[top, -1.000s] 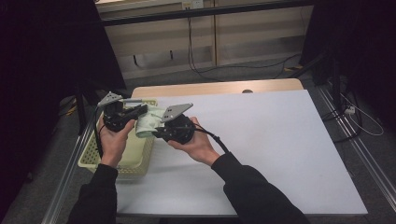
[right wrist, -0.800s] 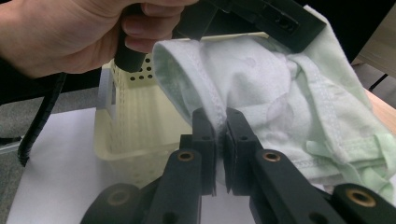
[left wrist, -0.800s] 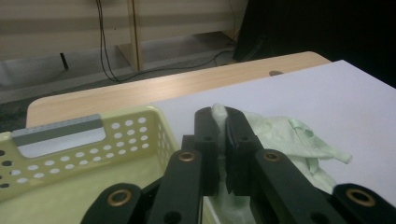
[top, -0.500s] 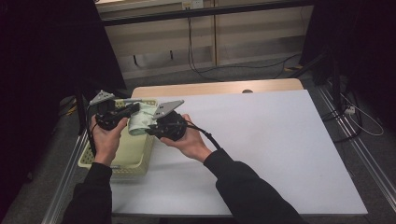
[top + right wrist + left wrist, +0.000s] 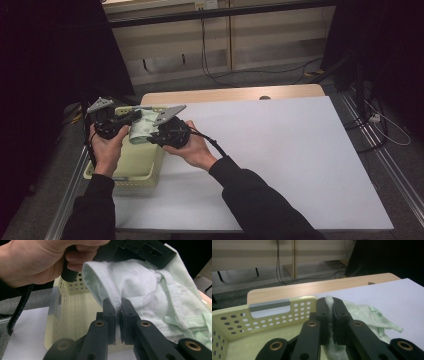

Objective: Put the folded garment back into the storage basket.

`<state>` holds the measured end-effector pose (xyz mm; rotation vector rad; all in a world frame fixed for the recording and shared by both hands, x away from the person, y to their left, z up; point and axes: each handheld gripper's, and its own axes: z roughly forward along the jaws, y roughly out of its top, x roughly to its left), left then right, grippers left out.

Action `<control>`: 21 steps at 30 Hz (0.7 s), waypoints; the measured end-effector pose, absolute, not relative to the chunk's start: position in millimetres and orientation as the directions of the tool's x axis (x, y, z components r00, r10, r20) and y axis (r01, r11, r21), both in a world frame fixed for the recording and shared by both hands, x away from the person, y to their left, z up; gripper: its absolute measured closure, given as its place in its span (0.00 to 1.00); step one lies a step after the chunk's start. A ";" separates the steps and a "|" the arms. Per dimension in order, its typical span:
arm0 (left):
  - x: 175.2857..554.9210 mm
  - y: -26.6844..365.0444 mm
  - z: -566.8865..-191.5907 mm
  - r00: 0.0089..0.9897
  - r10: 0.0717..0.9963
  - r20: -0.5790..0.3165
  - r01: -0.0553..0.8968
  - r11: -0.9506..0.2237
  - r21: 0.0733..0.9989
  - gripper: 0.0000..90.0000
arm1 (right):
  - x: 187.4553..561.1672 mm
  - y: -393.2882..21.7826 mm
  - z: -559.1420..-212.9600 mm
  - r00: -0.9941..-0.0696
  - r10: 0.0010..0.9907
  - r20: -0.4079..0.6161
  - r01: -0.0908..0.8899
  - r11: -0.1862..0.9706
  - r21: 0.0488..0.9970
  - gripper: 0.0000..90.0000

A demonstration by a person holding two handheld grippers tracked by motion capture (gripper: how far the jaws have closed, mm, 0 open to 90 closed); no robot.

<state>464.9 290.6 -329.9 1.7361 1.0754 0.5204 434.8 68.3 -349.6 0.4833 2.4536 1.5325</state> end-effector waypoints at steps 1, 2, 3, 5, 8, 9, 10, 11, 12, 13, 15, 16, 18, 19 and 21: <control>464.6 291.7 -329.7 0.515 0.847 -0.132 0.423 -0.117 0.898 0.95 | 434.8 69.6 -349.4 -0.925 0.380 -0.003 0.164 0.407 0.898 0.94; 464.6 292.7 -329.5 0.512 0.849 -0.131 0.421 -0.115 0.900 0.95 | 435.0 70.6 -349.1 -0.926 0.377 -0.003 0.163 0.407 0.899 0.94; 464.3 294.0 -329.1 0.511 0.850 -0.129 0.422 -0.117 0.899 0.95 | 435.2 71.5 -348.7 -0.926 0.377 -0.003 0.163 0.407 0.899 0.94; 464.2 295.9 -328.7 0.508 0.851 -0.134 0.420 -0.108 0.901 0.95 | 435.7 73.5 -347.8 -0.927 0.376 -0.002 0.162 0.404 0.900 0.94; 464.6 298.6 -328.7 0.504 0.854 -0.134 0.422 -0.108 0.900 0.95 | 436.7 76.6 -346.9 -0.928 0.372 -0.004 0.159 0.405 0.900 0.94; 464.8 299.5 -328.8 0.501 0.855 -0.133 0.423 -0.109 0.900 0.95 | 437.0 77.7 -346.9 -0.928 0.371 -0.005 0.158 0.407 0.900 0.94; 464.9 300.6 -328.9 0.499 0.857 -0.133 0.424 -0.107 0.899 0.95 | 437.2 78.9 -346.9 -0.928 0.372 -0.004 0.159 0.408 0.899 0.94; 465.0 301.8 -329.2 0.497 0.857 -0.134 0.425 -0.107 0.899 0.95 | 437.6 80.0 -347.1 -0.929 0.371 -0.004 0.159 0.407 0.899 0.94; 465.2 302.6 -329.5 0.494 0.859 -0.133 0.425 -0.105 0.899 0.95 | 438.0 81.2 -347.3 -0.928 0.371 -0.003 0.160 0.408 0.899 0.94; 465.4 303.9 -329.8 0.493 0.860 -0.132 0.424 -0.106 0.899 0.95 | 438.6 82.5 -347.6 -0.929 0.371 -0.005 0.158 0.410 0.898 0.94; 465.5 306.4 -330.2 0.487 0.864 -0.130 0.428 -0.106 0.898 0.95 | 439.3 85.5 -347.8 -0.929 0.370 -0.006 0.158 0.411 0.898 0.94; 465.8 307.8 -330.4 0.484 0.865 -0.129 0.427 -0.106 0.898 0.95 | 439.6 87.1 -347.8 -0.929 0.369 -0.005 0.159 0.413 0.897 0.94; 465.9 311.2 -330.7 0.478 0.868 -0.131 0.430 -0.101 0.897 0.95 | 440.4 90.5 -348.1 -0.930 0.368 -0.007 0.157 0.416 0.896 0.94; 466.1 313.0 -330.8 0.475 0.869 -0.135 0.431 -0.096 0.897 0.95 | 440.9 92.3 -348.4 -0.930 0.368 -0.009 0.156 0.416 0.896 0.94; 465.9 316.7 -331.2 0.471 0.873 -0.130 0.432 -0.100 0.896 0.95 | 442.1 95.9 -348.9 -0.931 0.366 -0.010 0.156 0.421 0.894 0.94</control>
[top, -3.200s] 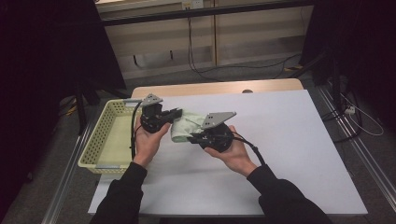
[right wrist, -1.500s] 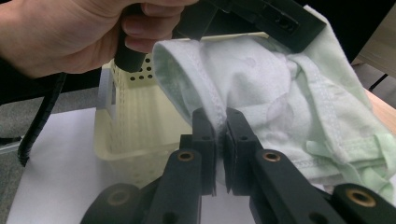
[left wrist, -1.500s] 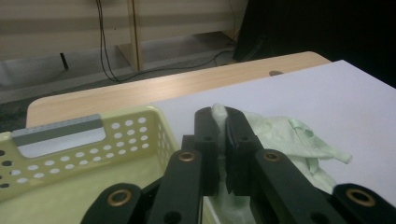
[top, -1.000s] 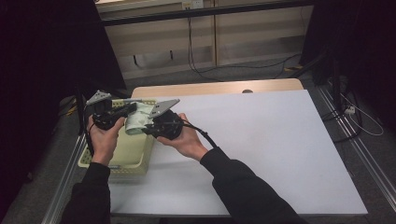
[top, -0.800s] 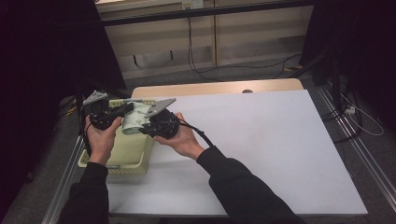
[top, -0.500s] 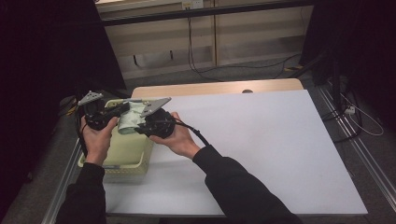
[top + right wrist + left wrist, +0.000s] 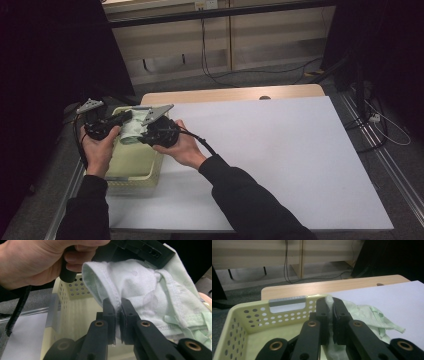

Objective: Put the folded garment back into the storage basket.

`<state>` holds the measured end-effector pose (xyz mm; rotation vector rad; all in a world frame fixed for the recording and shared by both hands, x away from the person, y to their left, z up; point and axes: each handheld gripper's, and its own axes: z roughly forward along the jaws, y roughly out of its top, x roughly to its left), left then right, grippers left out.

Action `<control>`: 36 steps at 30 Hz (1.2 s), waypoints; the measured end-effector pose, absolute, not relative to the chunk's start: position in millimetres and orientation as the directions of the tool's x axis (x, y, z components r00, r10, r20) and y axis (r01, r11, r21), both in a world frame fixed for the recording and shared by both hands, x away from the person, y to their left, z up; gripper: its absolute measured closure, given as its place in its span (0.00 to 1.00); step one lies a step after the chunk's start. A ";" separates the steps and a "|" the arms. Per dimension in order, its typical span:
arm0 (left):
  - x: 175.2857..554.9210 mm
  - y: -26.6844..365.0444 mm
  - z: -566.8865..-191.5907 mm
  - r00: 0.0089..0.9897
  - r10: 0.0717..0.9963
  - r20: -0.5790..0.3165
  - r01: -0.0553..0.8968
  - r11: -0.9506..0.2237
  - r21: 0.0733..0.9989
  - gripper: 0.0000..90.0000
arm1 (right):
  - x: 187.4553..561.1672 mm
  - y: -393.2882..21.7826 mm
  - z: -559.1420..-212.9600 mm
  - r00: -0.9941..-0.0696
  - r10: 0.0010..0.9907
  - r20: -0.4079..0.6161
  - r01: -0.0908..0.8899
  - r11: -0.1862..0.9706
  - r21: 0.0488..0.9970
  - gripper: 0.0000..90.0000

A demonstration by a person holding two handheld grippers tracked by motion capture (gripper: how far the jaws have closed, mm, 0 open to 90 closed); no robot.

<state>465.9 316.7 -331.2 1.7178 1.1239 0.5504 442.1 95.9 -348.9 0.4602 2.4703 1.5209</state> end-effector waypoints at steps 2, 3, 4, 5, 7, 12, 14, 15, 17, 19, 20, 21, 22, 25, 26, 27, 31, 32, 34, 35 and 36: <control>465.7 320.2 -332.2 0.465 0.876 -0.131 0.434 -0.096 0.896 0.95 | 443.0 99.7 -349.3 -0.931 0.364 -0.010 0.155 0.422 0.893 0.94; 465.5 321.8 -333.0 0.461 0.878 -0.131 0.436 -0.095 0.895 0.95 | 443.2 101.7 -349.6 -0.932 0.362 -0.010 0.155 0.422 0.893 0.94; 465.5 323.7 -333.8 0.460 0.879 -0.131 0.435 -0.095 0.895 0.95 | 443.3 103.7 -350.1 -0.932 0.362 -0.011 0.154 0.424 0.893 0.94; 465.5 325.4 -334.6 0.456 0.880 -0.132 0.438 -0.093 0.894 0.95 | 443.5 105.8 -350.8 -0.933 0.361 -0.012 0.154 0.427 0.891 0.94; 465.7 328.7 -336.6 0.450 0.883 -0.131 0.441 -0.092 0.893 0.95 | 444.2 109.9 -352.5 -0.933 0.360 -0.012 0.155 0.432 0.889 0.94; 465.5 333.1 -340.9 0.440 0.888 -0.134 0.444 -0.086 0.892 0.95 | 445.3 118.9 -356.0 -0.937 0.350 -0.016 0.152 0.445 0.882 0.94; 465.9 335.0 -342.5 0.437 0.890 -0.133 0.450 -0.088 0.889 0.95 | 446.0 120.8 -357.5 -0.937 0.348 -0.016 0.152 0.449 0.881 0.94; 466.2 335.8 -343.7 0.435 0.890 -0.135 0.450 -0.085 0.889 0.95 | 446.4 121.6 -358.6 -0.937 0.349 -0.015 0.153 0.449 0.880 0.94; 466.5 337.0 -345.9 0.432 0.892 -0.137 0.459 -0.086 0.884 0.95 | 447.3 122.8 -361.2 -0.937 0.349 -0.012 0.156 0.451 0.879 0.94; 467.1 337.8 -349.0 0.429 0.893 -0.137 0.462 -0.086 0.883 0.95 | 447.9 123.9 -363.7 -0.937 0.349 -0.005 0.163 0.449 0.879 0.94; 467.3 338.2 -350.3 0.425 0.894 -0.138 0.466 -0.086 0.881 0.95 | 448.1 124.7 -365.0 -0.937 0.348 -0.005 0.163 0.451 0.878 0.94; 467.5 338.7 -351.4 0.424 0.895 -0.140 0.469 -0.085 0.879 0.95 | 448.4 125.5 -366.3 -0.937 0.349 -0.003 0.165 0.451 0.877 0.94; 467.7 339.4 -352.5 0.424 0.895 -0.139 0.470 -0.087 0.878 0.95 | 448.6 126.2 -367.6 -0.937 0.349 -0.001 0.168 0.452 0.876 0.94; 468.5 340.7 -356.4 0.421 0.896 -0.140 0.479 -0.089 0.873 0.95 | 448.7 128.4 -371.0 -0.938 0.348 -0.002 0.168 0.458 0.873 0.94; 469.5 341.2 -358.5 0.423 0.895 -0.139 0.489 -0.097 0.867 0.95 | 448.8 129.2 -372.1 -0.938 0.346 -0.003 0.167 0.461 0.871 0.94; 470.1 341.2 -359.8 0.420 0.897 -0.138 0.494 -0.099 0.864 0.95 | 449.0 130.2 -374.0 -0.938 0.347 -0.001 0.170 0.464 0.869 0.94; 471.0 341.4 -366.1 0.413 0.900 -0.135 0.505 -0.104 0.857 0.95 | 450.1 132.7 -379.5 -0.937 0.349 0.011 0.182 0.461 0.869 0.94; 471.2 341.8 -367.3 0.414 0.900 -0.133 0.509 -0.108 0.854 0.95 | 450.4 133.3 -380.9 -0.937 0.348 0.014 0.184 0.462 0.868 0.94; 471.7 342.7 -369.3 0.411 0.901 -0.139 0.514 -0.103 0.851 0.95 | 451.1 134.3 -383.3 -0.937 0.349 0.017 0.188 0.465 0.865 0.94; 471.8 343.1 -370.1 0.409 0.901 -0.143 0.515 -0.098 0.851 0.95 | 451.4 134.6 -384.1 -0.937 0.348 0.017 0.189 0.467 0.864 0.94; 472.3 343.6 -371.2 0.409 0.901 -0.143 0.518 -0.100 0.849 0.95 | 451.6 134.7 -384.9 -0.937 0.348 0.020 0.191 0.465 0.864 0.94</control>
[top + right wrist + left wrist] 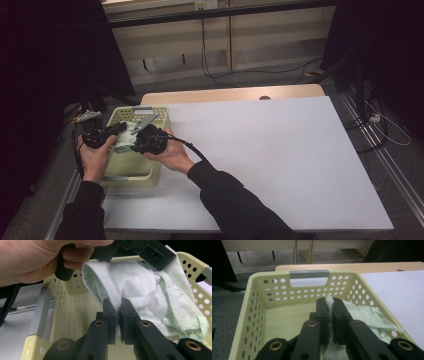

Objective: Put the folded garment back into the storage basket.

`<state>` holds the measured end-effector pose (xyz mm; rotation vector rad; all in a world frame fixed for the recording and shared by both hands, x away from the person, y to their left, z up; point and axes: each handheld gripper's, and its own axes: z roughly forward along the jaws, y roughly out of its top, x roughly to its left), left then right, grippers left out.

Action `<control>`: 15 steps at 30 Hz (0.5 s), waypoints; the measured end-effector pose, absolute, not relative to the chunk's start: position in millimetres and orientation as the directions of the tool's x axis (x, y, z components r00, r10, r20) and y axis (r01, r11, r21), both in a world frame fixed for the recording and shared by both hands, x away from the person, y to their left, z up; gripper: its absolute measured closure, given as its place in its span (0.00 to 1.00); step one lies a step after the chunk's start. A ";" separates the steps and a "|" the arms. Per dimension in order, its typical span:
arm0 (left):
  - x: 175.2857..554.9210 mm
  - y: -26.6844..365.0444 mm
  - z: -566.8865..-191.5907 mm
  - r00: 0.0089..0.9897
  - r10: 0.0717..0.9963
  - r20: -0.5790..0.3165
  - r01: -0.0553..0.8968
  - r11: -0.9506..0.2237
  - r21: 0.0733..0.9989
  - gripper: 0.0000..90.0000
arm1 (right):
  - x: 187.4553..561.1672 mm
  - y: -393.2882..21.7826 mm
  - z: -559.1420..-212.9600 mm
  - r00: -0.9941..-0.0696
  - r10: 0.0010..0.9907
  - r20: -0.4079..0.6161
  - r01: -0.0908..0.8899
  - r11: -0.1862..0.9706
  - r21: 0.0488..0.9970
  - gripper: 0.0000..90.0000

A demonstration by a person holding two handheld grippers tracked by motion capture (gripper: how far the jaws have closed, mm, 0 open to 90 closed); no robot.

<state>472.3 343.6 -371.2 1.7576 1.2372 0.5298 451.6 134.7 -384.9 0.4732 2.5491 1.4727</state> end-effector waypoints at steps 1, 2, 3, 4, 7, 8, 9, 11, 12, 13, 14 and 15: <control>472.8 343.6 -372.5 0.408 0.902 -0.144 0.519 -0.100 0.849 0.95 | 452.3 134.8 -386.1 -0.938 0.346 0.021 0.190 0.464 0.865 0.94; 473.4 343.2 -373.8 0.406 0.902 -0.144 0.523 -0.100 0.846 0.95 | 452.6 135.0 -387.5 -0.937 0.348 0.024 0.195 0.466 0.863 0.94; 474.1 342.8 -375.6 0.407 0.902 -0.142 0.527 -0.105 0.843 0.95 | 453.1 135.0 -389.0 -0.937 0.349 0.027 0.199 0.467 0.862 0.94; 474.5 342.4 -376.6 0.405 0.903 -0.141 0.528 -0.105 0.843 0.95 | 453.7 135.1 -390.7 -0.936 0.350 0.030 0.202 0.466 0.861 0.94; 476.3 340.9 -379.6 0.407 0.903 -0.140 0.534 -0.111 0.838 0.95 | 454.1 135.5 -394.1 -0.936 0.351 0.033 0.207 0.470 0.858 0.94; 476.9 340.8 -380.4 0.408 0.902 -0.139 0.535 -0.113 0.837 0.95 | 454.5 135.6 -395.1 -0.935 0.352 0.034 0.208 0.471 0.857 0.94; 477.6 340.7 -381.2 0.407 0.903 -0.141 0.537 -0.112 0.836 0.95 | 454.8 135.4 -395.7 -0.935 0.353 0.035 0.210 0.471 0.857 0.94; 478.5 340.1 -382.8 0.405 0.904 -0.140 0.542 -0.114 0.832 0.95 | 455.7 134.9 -396.9 -0.934 0.356 0.039 0.214 0.470 0.856 0.94; 478.9 339.6 -383.6 0.404 0.904 -0.140 0.542 -0.113 0.832 0.95 | 456.4 134.7 -397.7 -0.933 0.357 0.040 0.216 0.470 0.856 0.94; 479.2 339.3 -384.6 0.408 0.903 -0.139 0.542 -0.116 0.832 0.95 | 457.0 134.4 -398.7 -0.933 0.357 0.042 0.218 0.471 0.855 0.94; 479.4 338.9 -385.5 0.408 0.902 -0.139 0.546 -0.119 0.829 0.94 | 457.5 134.3 -399.7 -0.933 0.358 0.044 0.221 0.472 0.853 0.94; 479.7 338.4 -387.0 0.407 0.902 -0.143 0.547 -0.116 0.829 0.94 | 457.9 134.5 -400.9 -0.933 0.358 0.045 0.223 0.473 0.852 0.94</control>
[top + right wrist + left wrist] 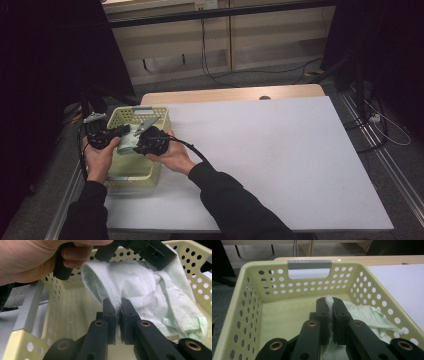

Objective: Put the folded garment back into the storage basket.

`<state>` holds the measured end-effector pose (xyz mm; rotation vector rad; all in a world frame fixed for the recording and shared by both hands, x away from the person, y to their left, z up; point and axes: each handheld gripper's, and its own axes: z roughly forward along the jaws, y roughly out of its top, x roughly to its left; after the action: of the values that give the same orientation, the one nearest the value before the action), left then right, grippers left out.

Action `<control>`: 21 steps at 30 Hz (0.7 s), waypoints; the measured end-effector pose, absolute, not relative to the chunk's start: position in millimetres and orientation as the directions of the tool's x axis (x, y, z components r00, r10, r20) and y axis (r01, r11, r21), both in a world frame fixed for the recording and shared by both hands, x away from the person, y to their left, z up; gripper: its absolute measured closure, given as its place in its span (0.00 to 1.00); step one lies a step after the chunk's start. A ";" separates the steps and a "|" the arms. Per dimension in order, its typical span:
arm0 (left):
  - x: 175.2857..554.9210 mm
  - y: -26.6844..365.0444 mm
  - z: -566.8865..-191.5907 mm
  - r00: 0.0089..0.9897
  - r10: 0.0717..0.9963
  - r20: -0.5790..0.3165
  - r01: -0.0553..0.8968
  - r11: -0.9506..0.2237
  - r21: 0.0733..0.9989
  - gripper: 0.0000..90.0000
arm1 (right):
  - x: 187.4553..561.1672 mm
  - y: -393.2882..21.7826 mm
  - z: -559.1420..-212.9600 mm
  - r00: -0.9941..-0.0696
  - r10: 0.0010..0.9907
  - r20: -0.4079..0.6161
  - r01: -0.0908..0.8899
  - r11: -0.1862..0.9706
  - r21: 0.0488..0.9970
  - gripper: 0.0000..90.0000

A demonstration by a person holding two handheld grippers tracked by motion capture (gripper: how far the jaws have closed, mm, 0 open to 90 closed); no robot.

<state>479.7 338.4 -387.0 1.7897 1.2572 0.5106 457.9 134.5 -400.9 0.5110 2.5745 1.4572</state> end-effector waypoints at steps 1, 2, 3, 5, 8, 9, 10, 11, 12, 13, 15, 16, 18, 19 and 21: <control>479.9 338.0 -388.1 0.406 0.903 -0.142 0.551 -0.118 0.826 0.94 | 458.0 134.7 -402.2 -0.933 0.358 0.046 0.225 0.476 0.850 0.94; 480.3 337.4 -389.6 0.408 0.902 -0.144 0.552 -0.118 0.826 0.94 | 458.0 135.0 -403.5 -0.933 0.357 0.045 0.224 0.479 0.849 0.94; 480.8 336.9 -390.7 0.410 0.901 -0.141 0.555 -0.124 0.823 0.95 | 457.8 135.2 -404.6 -0.933 0.357 0.046 0.225 0.479 0.849 0.94; 482.1 335.9 -392.6 0.411 0.901 -0.140 0.560 -0.129 0.819 0.94 | 457.7 135.3 -406.4 -0.933 0.357 0.050 0.230 0.481 0.846 0.94; 483.8 334.9 -393.3 0.413 0.900 -0.135 0.561 -0.135 0.817 0.94 | 458.8 135.4 -407.8 -0.933 0.356 0.052 0.231 0.482 0.846 0.93; 484.5 334.5 -393.7 0.412 0.901 -0.135 0.560 -0.133 0.818 0.94 | 459.0 135.3 -408.0 -0.933 0.357 0.054 0.233 0.480 0.846 0.93; 485.6 334.3 -394.0 0.412 0.902 -0.128 0.563 -0.141 0.814 0.94 | 459.3 135.2 -408.2 -0.932 0.359 0.055 0.235 0.482 0.844 0.93; 486.7 334.0 -394.4 0.408 0.904 -0.129 0.568 -0.141 0.811 0.94 | 460.0 135.1 -408.5 -0.932 0.359 0.054 0.235 0.483 0.844 0.93; 488.0 333.7 -395.1 0.408 0.904 -0.130 0.571 -0.141 0.809 0.94 | 460.6 134.9 -408.9 -0.931 0.360 0.056 0.237 0.482 0.844 0.93; 489.1 333.8 -395.6 0.408 0.904 -0.129 0.574 -0.145 0.806 0.94 | 461.2 134.6 -409.5 -0.930 0.362 0.057 0.239 0.482 0.843 0.93; 491.2 332.6 -396.9 0.404 0.905 -0.131 0.583 -0.144 0.800 0.94 | 462.4 134.2 -410.6 -0.929 0.367 0.056 0.242 0.485 0.840 0.93; 492.3 332.4 -397.3 0.402 0.906 -0.131 0.588 -0.146 0.796 0.94 | 463.0 134.0 -411.1 -0.928 0.367 0.057 0.244 0.486 0.839 0.93; 494.1 332.6 -398.4 0.404 0.904 -0.141 0.593 -0.141 0.793 0.94 | 464.2 133.5 -411.9 -0.928 0.369 0.059 0.247 0.486 0.838 0.93; 494.6 332.6 -398.5 0.405 0.904 -0.135 0.597 -0.149 0.788 0.94 | 464.5 133.3 -412.2 -0.927 0.370 0.060 0.249 0.488 0.837 0.93; 495.0 331.7 -399.1 0.404 0.906 -0.127 0.598 -0.156 0.786 0.94 | 465.1 133.0 -412.7 -0.928 0.368 0.062 0.250 0.490 0.835 0.93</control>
<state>495.0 331.7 -399.1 1.8605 1.2921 0.4855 465.1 133.0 -412.7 0.5421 2.6022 1.4259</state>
